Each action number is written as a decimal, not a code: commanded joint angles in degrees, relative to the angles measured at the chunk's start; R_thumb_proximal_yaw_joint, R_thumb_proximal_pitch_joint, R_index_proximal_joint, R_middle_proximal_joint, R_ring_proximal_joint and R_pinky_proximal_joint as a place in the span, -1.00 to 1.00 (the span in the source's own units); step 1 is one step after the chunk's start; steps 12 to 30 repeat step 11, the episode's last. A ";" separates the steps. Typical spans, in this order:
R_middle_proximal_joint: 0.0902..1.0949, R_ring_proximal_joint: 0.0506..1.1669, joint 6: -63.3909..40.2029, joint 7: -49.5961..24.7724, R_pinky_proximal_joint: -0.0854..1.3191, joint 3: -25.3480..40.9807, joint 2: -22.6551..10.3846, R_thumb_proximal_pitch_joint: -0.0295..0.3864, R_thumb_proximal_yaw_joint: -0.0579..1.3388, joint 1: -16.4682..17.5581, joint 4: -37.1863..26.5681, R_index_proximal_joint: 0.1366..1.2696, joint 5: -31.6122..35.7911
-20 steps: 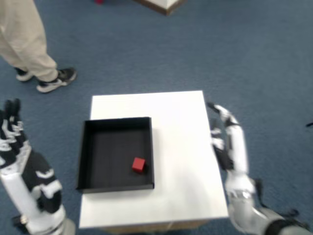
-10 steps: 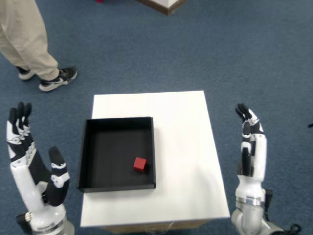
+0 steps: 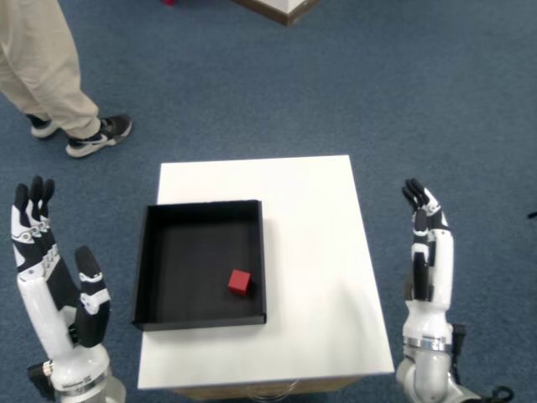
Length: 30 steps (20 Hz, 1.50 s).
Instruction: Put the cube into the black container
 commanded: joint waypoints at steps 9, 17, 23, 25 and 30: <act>-0.70 -0.65 -6.86 5.86 -0.82 -0.61 -0.30 -0.02 -0.94 -1.50 0.30 -0.73 5.43; -0.70 -0.65 -7.37 6.49 -0.83 -0.62 -0.11 -0.01 -0.94 -1.47 0.52 -0.73 5.95; -0.70 -0.65 -7.37 6.49 -0.83 -0.62 -0.11 -0.01 -0.94 -1.47 0.52 -0.73 5.95; -0.70 -0.65 -7.37 6.49 -0.83 -0.62 -0.11 -0.01 -0.94 -1.47 0.52 -0.73 5.95; -0.70 -0.65 -7.37 6.49 -0.83 -0.62 -0.11 -0.01 -0.94 -1.47 0.52 -0.73 5.95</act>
